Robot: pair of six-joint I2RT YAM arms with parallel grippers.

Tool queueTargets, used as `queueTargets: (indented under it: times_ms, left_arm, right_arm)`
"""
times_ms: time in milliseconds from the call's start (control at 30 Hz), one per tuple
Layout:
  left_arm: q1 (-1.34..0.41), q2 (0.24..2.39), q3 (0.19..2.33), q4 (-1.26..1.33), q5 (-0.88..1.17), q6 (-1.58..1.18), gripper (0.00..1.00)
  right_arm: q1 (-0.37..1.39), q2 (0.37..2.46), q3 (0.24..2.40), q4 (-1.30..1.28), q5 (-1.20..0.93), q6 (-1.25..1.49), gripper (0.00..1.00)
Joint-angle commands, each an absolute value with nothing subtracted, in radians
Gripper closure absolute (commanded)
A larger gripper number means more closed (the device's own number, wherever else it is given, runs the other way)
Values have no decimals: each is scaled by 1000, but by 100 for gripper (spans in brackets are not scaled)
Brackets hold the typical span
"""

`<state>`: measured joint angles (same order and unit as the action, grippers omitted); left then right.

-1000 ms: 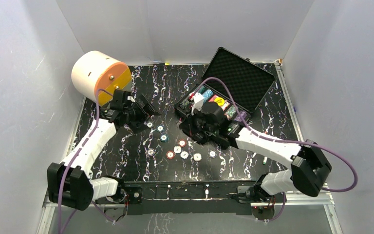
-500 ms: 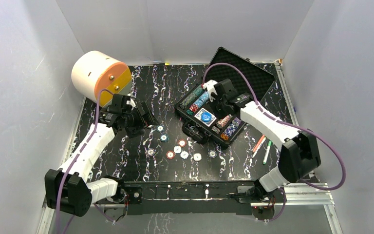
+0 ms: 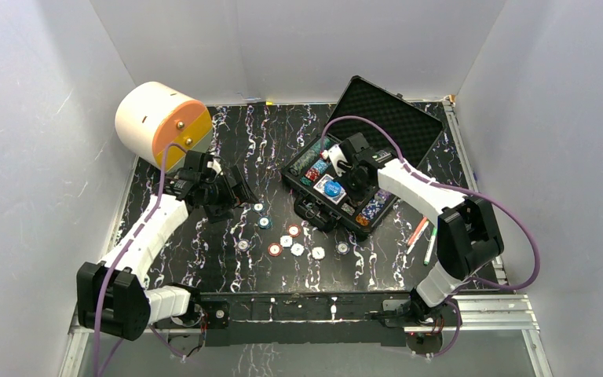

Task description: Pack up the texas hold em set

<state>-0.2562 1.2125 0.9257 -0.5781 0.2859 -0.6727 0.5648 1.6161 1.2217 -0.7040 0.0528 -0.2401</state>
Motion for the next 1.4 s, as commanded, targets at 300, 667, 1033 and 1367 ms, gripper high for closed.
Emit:
queueTargets:
  times_ms: [300,667,1033,1367]
  left_arm:
    - [-251,1230,913,-573,347,-660,2]
    - [-251,1224,860,-679,50,-708,2]
    - [-258,1277,787,-669,51,-747,30]
    - [-382,1401,814,-667,-28,-765,32]
  right_arm:
    - [562,1591,1267,-727,80,-228,58]
    - [563,1493,1322,-693,5,14,57]
    - [580,1335,1142,-398,-91,315,58]
    - [588,1325,1084,-335,-132,337,60]
